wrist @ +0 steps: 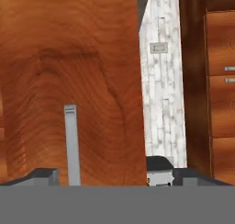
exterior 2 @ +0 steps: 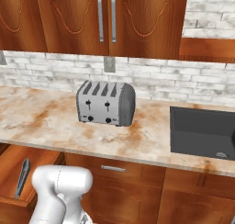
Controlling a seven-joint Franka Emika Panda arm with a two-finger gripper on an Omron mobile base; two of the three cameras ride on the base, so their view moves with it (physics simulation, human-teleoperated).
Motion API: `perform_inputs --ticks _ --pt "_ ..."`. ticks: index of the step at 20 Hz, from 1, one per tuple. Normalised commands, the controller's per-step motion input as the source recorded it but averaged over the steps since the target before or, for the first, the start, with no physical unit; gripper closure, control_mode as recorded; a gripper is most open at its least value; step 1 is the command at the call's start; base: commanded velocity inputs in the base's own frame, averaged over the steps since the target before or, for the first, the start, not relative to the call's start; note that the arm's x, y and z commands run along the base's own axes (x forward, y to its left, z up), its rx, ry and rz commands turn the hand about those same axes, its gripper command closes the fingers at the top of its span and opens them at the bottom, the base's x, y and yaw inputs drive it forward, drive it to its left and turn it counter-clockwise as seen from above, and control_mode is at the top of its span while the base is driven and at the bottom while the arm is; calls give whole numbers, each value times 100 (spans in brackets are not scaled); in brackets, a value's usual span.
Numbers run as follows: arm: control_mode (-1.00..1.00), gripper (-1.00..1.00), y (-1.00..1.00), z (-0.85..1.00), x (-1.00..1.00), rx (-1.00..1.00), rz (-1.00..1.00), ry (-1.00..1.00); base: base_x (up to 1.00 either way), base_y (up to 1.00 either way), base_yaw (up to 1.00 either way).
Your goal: Take the tongs from the drawer on the left and place them on the dining counter next to the tray containing the kebab skewer.
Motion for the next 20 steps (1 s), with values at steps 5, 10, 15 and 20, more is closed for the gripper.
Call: perform_inputs --ticks 5,10,15,20 --pt "-100 -100 -9 82 -70 5 0 0 0 0 0" --pt "-100 -100 -4 90 -50 5 0 -4 0 0 0" --pt "-100 -100 -13 85 -38 5 0 -8 0 0 0" --pt "-100 -100 -20 83 -16 5 0 0 0 0 0"
